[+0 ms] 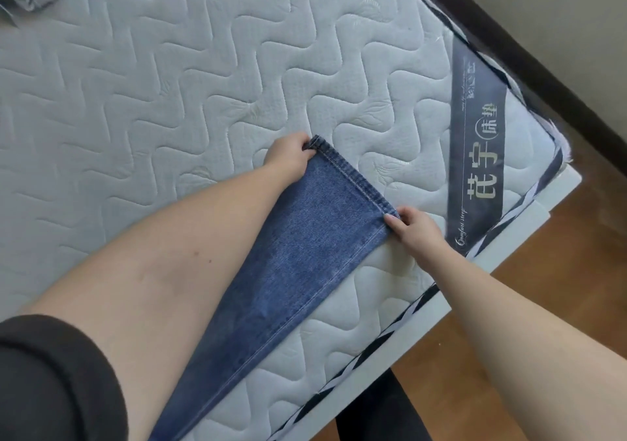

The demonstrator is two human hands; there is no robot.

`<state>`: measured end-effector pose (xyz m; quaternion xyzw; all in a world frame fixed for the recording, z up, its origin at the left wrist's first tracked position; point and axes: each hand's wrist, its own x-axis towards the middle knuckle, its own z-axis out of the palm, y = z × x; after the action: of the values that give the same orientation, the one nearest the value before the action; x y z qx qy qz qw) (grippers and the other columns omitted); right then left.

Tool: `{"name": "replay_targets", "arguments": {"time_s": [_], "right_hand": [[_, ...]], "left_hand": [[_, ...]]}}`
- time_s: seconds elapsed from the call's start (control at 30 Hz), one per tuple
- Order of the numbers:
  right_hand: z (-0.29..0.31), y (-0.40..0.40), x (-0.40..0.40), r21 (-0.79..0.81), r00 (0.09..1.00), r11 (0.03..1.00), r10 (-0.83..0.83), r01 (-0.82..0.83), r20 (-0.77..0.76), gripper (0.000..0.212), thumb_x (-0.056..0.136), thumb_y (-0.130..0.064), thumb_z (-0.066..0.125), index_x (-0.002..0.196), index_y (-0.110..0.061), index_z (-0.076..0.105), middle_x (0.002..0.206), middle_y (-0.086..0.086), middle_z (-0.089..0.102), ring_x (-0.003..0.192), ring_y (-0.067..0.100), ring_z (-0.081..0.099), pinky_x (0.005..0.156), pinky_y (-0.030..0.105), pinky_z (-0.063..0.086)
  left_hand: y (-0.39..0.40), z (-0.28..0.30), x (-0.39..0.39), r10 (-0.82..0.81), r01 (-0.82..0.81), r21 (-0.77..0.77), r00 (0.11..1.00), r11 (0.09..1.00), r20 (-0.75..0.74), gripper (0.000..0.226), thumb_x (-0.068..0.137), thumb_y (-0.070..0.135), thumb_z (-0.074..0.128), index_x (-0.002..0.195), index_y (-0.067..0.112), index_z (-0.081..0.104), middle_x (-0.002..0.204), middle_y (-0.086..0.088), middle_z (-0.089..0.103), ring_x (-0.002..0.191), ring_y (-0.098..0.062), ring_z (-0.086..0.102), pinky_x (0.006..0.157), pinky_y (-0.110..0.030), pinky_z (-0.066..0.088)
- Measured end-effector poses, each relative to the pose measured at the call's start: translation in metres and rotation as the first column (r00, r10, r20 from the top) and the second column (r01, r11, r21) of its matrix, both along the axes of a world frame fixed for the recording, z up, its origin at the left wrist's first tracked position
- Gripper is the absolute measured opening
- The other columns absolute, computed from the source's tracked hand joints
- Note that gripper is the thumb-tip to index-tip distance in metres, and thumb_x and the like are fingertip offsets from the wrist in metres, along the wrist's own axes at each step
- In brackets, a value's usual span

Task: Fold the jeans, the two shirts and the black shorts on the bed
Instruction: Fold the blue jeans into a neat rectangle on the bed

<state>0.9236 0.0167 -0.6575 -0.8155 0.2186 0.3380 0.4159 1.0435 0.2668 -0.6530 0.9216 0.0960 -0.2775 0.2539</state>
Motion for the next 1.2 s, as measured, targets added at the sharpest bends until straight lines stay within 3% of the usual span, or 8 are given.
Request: {"name": "replay_targets", "arguments": {"time_s": [0.07,0.17,0.37,0.57,0.9,1.0,1.1,1.2], "right_hand": [[-0.001,0.002,0.000,0.068,0.995,0.993,-0.098,0.098,-0.006,0.010,0.098,-0.027,0.058,0.096,-0.018,0.061,0.085,-0.004,0.062,0.078,0.014,0.054,0.062,0.013,0.038],[-0.004,-0.001,0.000,0.129,0.988,0.979,-0.152,0.155,-0.037,0.008,0.099,-0.027,0.056,0.094,-0.023,0.062,0.093,-0.001,0.066,0.086,0.017,0.057,0.080,0.031,0.043],[-0.006,-0.005,0.007,0.093,0.993,0.991,-0.090,0.097,-0.076,0.016,0.098,-0.027,0.057,0.083,-0.023,0.058,0.088,0.000,0.063,0.080,0.016,0.053,0.073,0.032,0.039],[-0.006,0.005,0.004,-0.072,0.999,0.997,0.043,-0.042,0.014,0.011,0.099,-0.027,0.054,0.094,-0.018,0.055,0.087,0.002,0.060,0.082,0.020,0.052,0.064,0.029,0.026],[-0.001,0.029,0.006,-0.181,0.999,0.983,-0.022,0.014,-0.042,0.024,0.102,-0.026,0.047,0.114,-0.006,0.051,0.098,0.009,0.055,0.090,0.024,0.048,0.073,0.031,0.030],[0.008,0.019,0.009,-0.224,0.999,0.974,0.020,-0.028,-0.038,0.026,0.095,-0.032,0.059,0.104,-0.008,0.060,0.090,0.005,0.060,0.090,0.028,0.057,0.071,0.031,0.035],[0.023,0.012,0.003,-0.394,0.989,0.907,-0.124,0.146,0.082,0.038,0.083,-0.043,0.073,0.095,-0.014,0.051,0.096,0.006,0.060,0.093,0.031,0.058,0.083,0.040,0.044],[0.041,0.019,-0.018,-0.514,0.988,0.850,-0.050,0.117,0.143,0.032,0.087,-0.040,0.068,0.091,-0.017,0.047,0.097,0.006,0.057,0.091,0.032,0.057,0.087,0.046,0.045]], "left_hand": [[0.000,-0.003,0.005,0.009,-0.009,0.000,1.000,1.000,-0.027,0.019,0.098,0.030,0.057,0.103,0.011,0.062,0.106,-0.012,0.066,0.098,-0.029,0.057,0.074,-0.030,0.035],[-0.002,-0.004,0.011,-0.024,0.024,-0.005,0.997,1.000,-0.079,0.024,0.099,0.028,0.055,0.109,0.008,0.061,0.111,-0.015,0.065,0.104,-0.031,0.057,0.076,-0.028,0.034],[-0.003,0.000,0.023,-0.093,0.098,0.018,0.982,0.995,-0.164,0.021,0.099,0.028,0.056,0.109,0.009,0.057,0.116,-0.018,0.062,0.106,-0.030,0.056,0.076,-0.027,0.033],[-0.012,-0.006,0.022,-0.064,0.074,0.062,0.986,0.995,-0.157,0.027,0.100,0.023,0.055,0.118,0.003,0.056,0.121,-0.019,0.061,0.113,-0.034,0.055,0.081,-0.029,0.037],[-0.021,0.011,-0.017,-0.001,-0.020,0.164,0.992,0.986,0.124,0.037,0.099,0.021,0.050,0.136,0.020,0.045,0.132,-0.010,0.049,0.122,-0.031,0.045,0.100,-0.042,0.035],[0.004,0.035,-0.039,0.016,-0.035,0.092,0.981,0.995,0.194,0.046,0.097,0.020,0.053,0.142,0.020,0.042,0.138,-0.010,0.047,0.127,-0.030,0.043,0.105,-0.040,0.033],[0.035,0.048,-0.087,0.030,-0.060,0.112,0.967,0.992,0.255,0.045,0.094,0.017,0.054,0.138,0.018,0.048,0.130,-0.010,0.054,0.122,-0.032,0.047,0.102,-0.041,0.034],[0.055,0.054,-0.167,0.166,-0.190,0.121,0.968,0.974,0.188,0.042,0.093,0.014,0.051,0.135,0.020,0.050,0.129,-0.008,0.056,0.121,-0.029,0.047,0.101,-0.040,0.033]]}}
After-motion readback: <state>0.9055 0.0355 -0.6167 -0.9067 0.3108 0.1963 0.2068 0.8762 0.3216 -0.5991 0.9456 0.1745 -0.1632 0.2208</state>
